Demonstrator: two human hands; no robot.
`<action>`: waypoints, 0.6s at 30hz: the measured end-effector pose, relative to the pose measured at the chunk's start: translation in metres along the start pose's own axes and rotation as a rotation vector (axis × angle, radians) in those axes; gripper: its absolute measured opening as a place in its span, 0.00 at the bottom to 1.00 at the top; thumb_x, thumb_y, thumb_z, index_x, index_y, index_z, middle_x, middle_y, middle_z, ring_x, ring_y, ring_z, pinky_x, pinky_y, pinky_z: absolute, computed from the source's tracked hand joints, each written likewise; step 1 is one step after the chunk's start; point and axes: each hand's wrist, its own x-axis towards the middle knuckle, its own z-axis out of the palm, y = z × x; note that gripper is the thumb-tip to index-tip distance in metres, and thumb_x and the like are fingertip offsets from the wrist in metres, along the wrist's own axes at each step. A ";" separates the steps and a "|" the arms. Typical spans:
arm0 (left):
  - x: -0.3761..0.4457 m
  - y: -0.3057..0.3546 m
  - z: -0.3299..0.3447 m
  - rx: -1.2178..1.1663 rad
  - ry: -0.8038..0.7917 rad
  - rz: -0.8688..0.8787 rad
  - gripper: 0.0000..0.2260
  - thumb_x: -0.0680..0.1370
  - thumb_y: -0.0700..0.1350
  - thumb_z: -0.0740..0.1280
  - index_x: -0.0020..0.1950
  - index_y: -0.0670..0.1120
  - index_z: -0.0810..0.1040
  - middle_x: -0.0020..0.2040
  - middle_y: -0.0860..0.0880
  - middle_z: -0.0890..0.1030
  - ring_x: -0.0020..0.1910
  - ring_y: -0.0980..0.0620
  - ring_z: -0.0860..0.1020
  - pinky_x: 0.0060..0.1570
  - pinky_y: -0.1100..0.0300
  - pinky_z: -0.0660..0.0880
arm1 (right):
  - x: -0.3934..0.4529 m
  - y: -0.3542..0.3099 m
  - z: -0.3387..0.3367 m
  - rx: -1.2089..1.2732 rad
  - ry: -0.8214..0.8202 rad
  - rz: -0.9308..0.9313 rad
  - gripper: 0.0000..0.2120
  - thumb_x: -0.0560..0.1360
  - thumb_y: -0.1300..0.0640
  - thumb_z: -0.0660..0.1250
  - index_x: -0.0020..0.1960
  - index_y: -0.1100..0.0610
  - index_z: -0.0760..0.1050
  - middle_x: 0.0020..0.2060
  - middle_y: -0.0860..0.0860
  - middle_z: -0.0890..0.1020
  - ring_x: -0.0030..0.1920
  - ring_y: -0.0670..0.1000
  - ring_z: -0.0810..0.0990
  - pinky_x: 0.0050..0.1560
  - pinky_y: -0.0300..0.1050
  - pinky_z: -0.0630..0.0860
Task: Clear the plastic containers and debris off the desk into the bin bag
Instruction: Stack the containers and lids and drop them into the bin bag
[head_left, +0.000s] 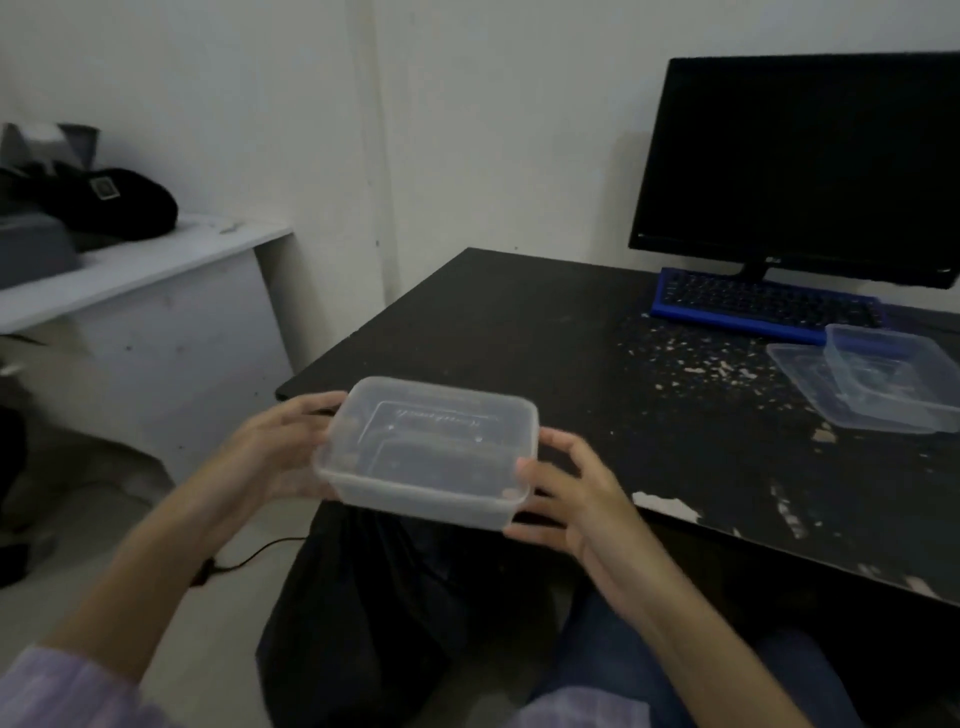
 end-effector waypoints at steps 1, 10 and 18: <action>-0.008 -0.007 -0.009 0.018 -0.011 -0.027 0.24 0.65 0.45 0.69 0.61 0.50 0.77 0.55 0.51 0.83 0.50 0.50 0.83 0.38 0.57 0.81 | -0.004 0.012 0.006 0.001 -0.023 0.019 0.18 0.73 0.59 0.69 0.61 0.48 0.72 0.50 0.54 0.84 0.48 0.55 0.85 0.45 0.51 0.82; 0.000 -0.086 -0.016 0.058 -0.040 -0.292 0.20 0.68 0.40 0.68 0.59 0.51 0.77 0.56 0.50 0.81 0.55 0.49 0.80 0.48 0.54 0.78 | 0.008 0.085 0.006 -0.040 0.055 0.246 0.22 0.73 0.62 0.68 0.64 0.48 0.69 0.54 0.56 0.80 0.52 0.56 0.83 0.48 0.54 0.82; 0.097 -0.137 0.048 0.266 -0.030 -0.272 0.22 0.75 0.28 0.57 0.67 0.42 0.71 0.60 0.40 0.76 0.54 0.44 0.78 0.45 0.58 0.77 | 0.052 0.099 -0.048 -0.009 0.335 0.288 0.15 0.76 0.64 0.65 0.60 0.53 0.71 0.48 0.55 0.80 0.49 0.56 0.80 0.48 0.53 0.79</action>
